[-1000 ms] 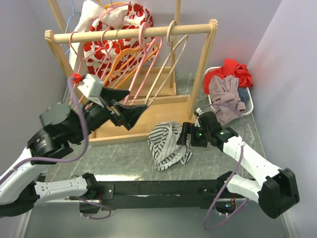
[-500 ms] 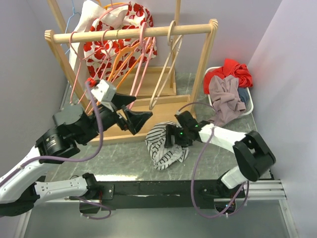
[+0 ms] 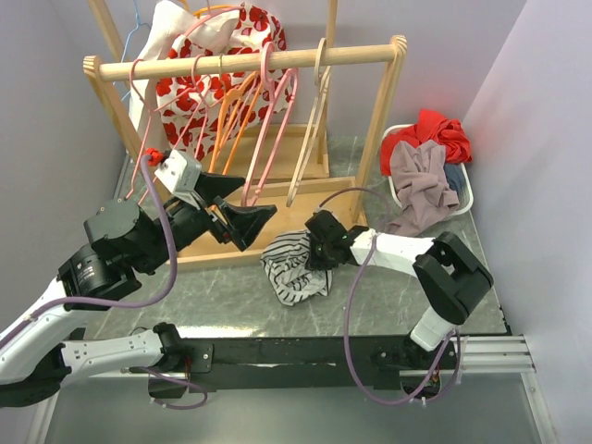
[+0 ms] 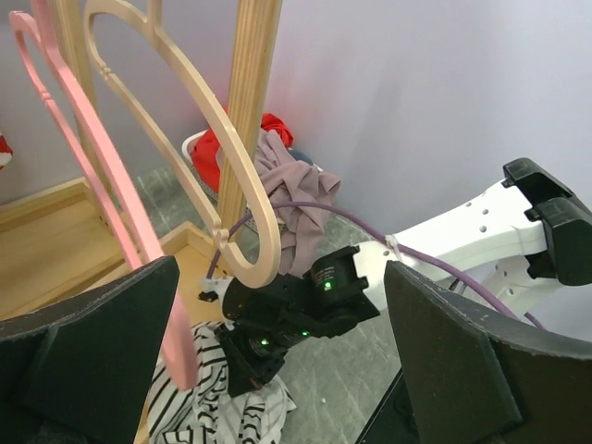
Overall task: Remove the tank top from the hanger
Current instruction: Pick up the tank top from the center of the board.
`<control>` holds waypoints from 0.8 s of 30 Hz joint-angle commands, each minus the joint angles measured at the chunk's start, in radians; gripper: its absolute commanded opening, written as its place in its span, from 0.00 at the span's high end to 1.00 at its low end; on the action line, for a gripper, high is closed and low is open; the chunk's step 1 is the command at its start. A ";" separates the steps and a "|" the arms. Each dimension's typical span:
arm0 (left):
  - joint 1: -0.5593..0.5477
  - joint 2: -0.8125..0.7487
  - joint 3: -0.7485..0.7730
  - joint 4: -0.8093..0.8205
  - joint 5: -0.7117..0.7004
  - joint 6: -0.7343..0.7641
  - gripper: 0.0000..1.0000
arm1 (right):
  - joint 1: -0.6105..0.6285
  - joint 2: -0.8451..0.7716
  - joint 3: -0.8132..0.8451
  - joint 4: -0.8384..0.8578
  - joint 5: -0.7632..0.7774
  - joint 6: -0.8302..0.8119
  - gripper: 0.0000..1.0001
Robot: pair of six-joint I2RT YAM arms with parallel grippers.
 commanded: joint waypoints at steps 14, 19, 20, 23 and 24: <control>-0.005 0.016 0.021 0.042 0.032 0.035 0.01 | -0.284 -0.843 0.007 -0.398 0.468 0.109 1.00; -0.004 0.014 0.008 0.056 0.039 0.035 0.01 | -0.316 -0.835 0.182 -0.451 0.670 0.124 1.00; -0.005 0.014 0.008 0.059 0.038 0.035 0.00 | -0.353 -0.819 0.202 -0.438 0.682 0.117 1.00; -0.004 0.027 0.019 0.050 0.043 0.032 0.01 | -0.478 -0.738 0.294 -0.352 0.633 0.084 1.00; -0.004 0.030 0.027 0.044 0.041 0.030 0.00 | -0.515 -0.685 0.343 -0.295 0.609 0.072 1.00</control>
